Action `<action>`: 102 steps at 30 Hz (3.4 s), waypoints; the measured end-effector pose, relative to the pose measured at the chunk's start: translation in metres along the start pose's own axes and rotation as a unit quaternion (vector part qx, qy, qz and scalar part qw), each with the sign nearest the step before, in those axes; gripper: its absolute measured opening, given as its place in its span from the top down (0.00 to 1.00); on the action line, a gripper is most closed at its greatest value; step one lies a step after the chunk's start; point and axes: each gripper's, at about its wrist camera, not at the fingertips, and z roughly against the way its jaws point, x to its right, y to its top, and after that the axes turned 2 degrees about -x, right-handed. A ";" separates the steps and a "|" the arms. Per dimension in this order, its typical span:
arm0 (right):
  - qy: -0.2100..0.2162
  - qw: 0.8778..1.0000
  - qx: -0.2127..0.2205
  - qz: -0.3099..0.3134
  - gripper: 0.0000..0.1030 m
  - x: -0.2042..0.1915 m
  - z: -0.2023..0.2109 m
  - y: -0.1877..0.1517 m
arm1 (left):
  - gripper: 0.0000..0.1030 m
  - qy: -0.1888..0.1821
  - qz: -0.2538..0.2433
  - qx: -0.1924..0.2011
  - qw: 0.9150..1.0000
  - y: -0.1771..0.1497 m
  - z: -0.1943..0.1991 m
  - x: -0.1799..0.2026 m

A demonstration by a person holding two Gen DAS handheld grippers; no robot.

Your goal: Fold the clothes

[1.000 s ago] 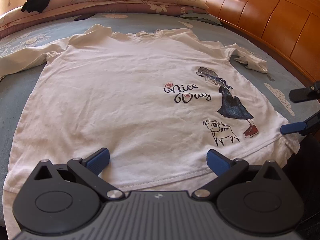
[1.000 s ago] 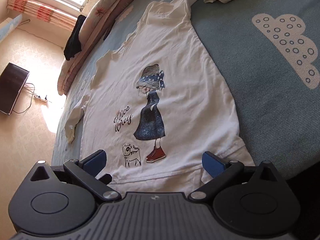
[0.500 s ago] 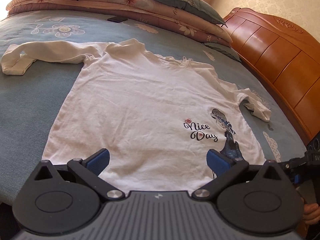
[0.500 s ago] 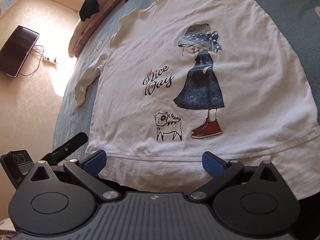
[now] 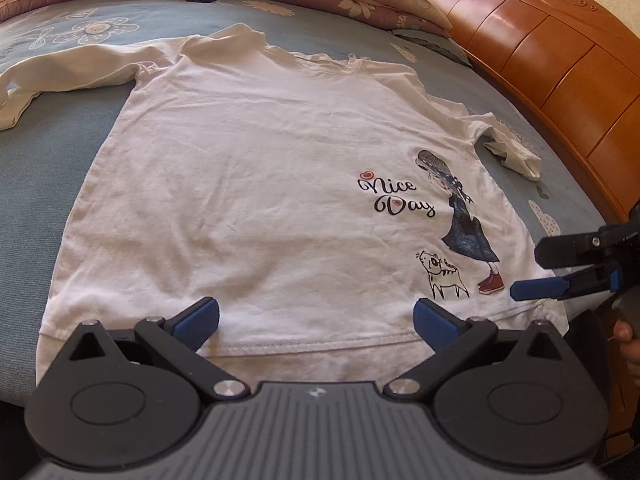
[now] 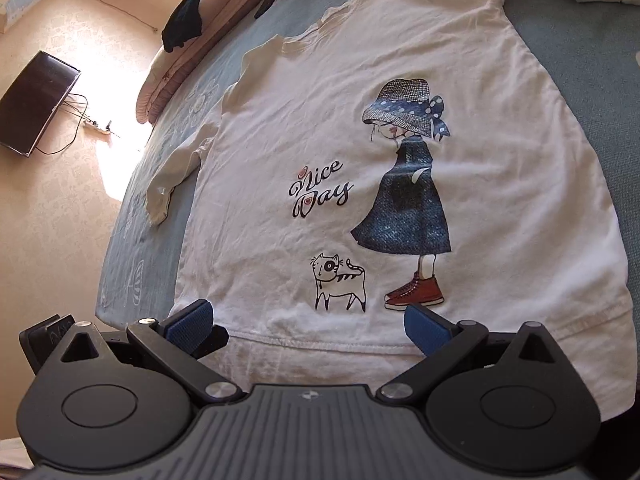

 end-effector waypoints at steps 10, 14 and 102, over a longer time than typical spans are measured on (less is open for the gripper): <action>0.062 0.995 0.025 -0.072 0.00 0.036 -0.005 -0.006 | 0.01 -0.008 -0.027 -0.024 0.999 -0.016 0.022 -0.007; 0.053 0.997 0.028 -0.057 0.00 0.031 -0.007 -0.008 | 0.01 0.010 -0.052 0.019 0.998 0.013 0.019 -0.006; -0.109 0.980 0.138 0.095 0.00 -0.066 -0.019 0.076 | 0.01 -0.010 -0.014 0.069 0.997 0.158 -0.118 -0.049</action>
